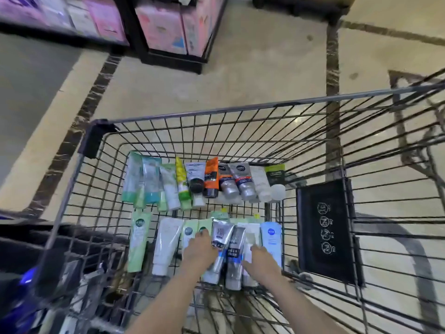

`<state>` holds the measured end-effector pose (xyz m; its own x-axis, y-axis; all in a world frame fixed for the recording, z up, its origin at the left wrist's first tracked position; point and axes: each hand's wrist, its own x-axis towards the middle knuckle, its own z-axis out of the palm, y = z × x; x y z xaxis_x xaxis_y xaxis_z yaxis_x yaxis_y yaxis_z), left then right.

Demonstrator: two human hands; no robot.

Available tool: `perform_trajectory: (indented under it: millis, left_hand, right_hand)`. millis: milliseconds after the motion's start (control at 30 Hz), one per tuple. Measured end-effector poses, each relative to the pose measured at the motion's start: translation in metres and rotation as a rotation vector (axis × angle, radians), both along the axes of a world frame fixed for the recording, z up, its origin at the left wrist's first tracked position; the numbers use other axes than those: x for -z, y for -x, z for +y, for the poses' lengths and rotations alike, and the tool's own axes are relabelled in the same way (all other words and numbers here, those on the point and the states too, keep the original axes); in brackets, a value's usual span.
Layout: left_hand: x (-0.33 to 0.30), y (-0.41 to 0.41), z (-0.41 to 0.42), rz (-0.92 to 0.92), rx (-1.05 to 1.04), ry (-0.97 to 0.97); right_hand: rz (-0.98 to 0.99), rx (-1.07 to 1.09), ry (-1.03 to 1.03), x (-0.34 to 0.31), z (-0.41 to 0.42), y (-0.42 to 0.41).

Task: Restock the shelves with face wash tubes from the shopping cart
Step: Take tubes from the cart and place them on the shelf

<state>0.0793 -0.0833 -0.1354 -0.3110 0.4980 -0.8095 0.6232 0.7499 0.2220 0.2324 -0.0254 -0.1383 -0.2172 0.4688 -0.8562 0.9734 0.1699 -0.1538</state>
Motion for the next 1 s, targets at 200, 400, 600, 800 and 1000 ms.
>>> perform_trajectory:
  millis: [200,400,600,800,1000]
  left_hand:
    - [0.048,0.001,0.001,-0.092,-0.045,0.17]
    - [0.06,-0.01,-0.003,-0.159,-0.131,0.195]
    - [0.057,-0.01,-0.005,-0.147,-0.161,0.165]
    - [0.042,0.001,0.001,-0.177,-0.209,0.073]
    - [0.0,0.016,0.001,-0.2,-0.34,-0.083]
  right_hand:
    - [0.042,0.178,-0.026,0.032,-0.002,0.008]
    - [0.096,0.237,-0.115,0.034,-0.018,0.02]
    - [0.099,0.309,-0.139,0.037,-0.026,0.023]
    - [0.154,0.442,-0.084,0.031,-0.013,0.019]
    - [0.295,0.519,-0.083,0.004,0.006,0.012]
